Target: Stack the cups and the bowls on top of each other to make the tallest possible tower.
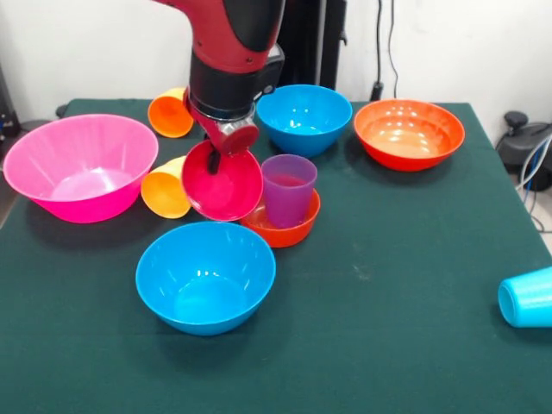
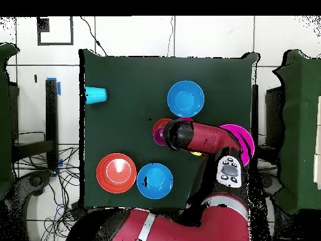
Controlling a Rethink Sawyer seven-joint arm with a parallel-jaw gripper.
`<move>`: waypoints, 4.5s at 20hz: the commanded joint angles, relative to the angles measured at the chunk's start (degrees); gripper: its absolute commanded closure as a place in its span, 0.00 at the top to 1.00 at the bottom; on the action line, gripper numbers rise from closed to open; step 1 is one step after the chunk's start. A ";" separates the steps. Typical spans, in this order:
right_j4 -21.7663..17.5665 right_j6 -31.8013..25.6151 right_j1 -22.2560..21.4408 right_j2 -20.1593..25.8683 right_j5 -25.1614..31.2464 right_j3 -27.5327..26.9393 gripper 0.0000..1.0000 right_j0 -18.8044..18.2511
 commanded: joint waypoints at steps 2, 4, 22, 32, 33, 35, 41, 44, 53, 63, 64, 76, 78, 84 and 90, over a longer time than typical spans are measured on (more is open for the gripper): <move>1.39 4.84 -0.61 1.83 6.49 -0.96 0.00 3.89; 1.61 4.23 -1.88 1.40 9.56 -1.62 0.00 4.63; -0.29 -4.21 -19.99 0.98 29.66 -0.55 0.00 4.51; 0.51 -1.67 -21.09 2.66 27.90 2.20 0.00 3.52; 0.81 -1.08 -21.12 2.71 27.64 2.60 0.00 3.63; 1.48 0.42 -20.95 2.86 26.58 3.47 0.00 4.17; 2.80 3.92 -19.28 2.89 22.08 4.97 0.00 5.22; 3.31 5.16 -18.64 2.65 20.73 5.21 0.00 5.62; 4.46 9.11 -16.89 1.28 16.80 6.01 0.00 8.10; 6.29 9.20 -13.84 0.84 11.54 6.67 0.00 9.21; 6.40 9.30 -13.69 0.66 11.23 6.69 0.00 9.47; 6.61 4.10 -14.28 1.21 10.23 6.89 0.00 7.39; 5.79 2.67 -13.88 1.25 9.84 6.87 0.00 6.36; 2.65 -0.49 -11.83 1.34 6.57 7.52 0.00 3.44; 1.48 -0.71 -11.44 1.17 4.68 6.99 0.00 1.96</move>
